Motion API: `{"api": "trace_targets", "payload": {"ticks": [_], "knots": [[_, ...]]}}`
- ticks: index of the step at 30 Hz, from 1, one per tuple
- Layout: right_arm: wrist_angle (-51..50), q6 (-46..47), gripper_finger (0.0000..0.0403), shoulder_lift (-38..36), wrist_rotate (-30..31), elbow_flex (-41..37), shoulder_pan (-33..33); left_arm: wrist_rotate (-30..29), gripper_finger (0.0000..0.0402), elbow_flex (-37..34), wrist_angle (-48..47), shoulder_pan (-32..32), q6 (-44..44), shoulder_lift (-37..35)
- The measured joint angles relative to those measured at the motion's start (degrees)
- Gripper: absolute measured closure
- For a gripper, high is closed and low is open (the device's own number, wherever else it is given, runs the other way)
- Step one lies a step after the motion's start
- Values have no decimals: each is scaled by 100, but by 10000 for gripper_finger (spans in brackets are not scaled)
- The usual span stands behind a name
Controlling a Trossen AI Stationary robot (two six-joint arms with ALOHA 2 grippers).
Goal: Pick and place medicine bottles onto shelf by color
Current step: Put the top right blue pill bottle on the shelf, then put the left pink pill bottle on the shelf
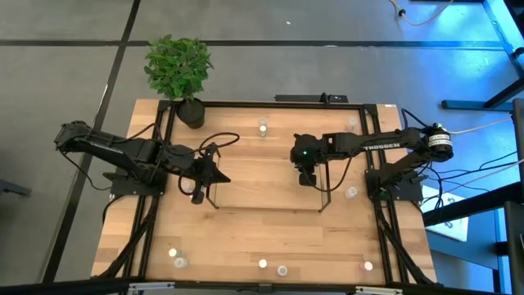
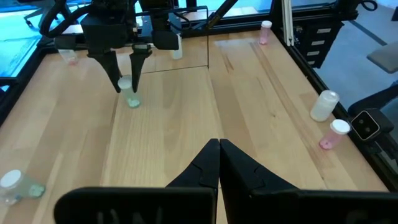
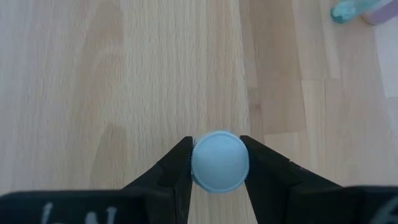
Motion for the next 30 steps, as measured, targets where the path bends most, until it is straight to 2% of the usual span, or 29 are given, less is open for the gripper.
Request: {"api": "trace_targets", "payload": {"ticks": [22,30], "knots": [[-62,18,172,17,-160,-13,0,0,401,0,1,0,1,0],[-104,23,161,11,-153,20,-2,0,401,0,2,0,1,0]]}}
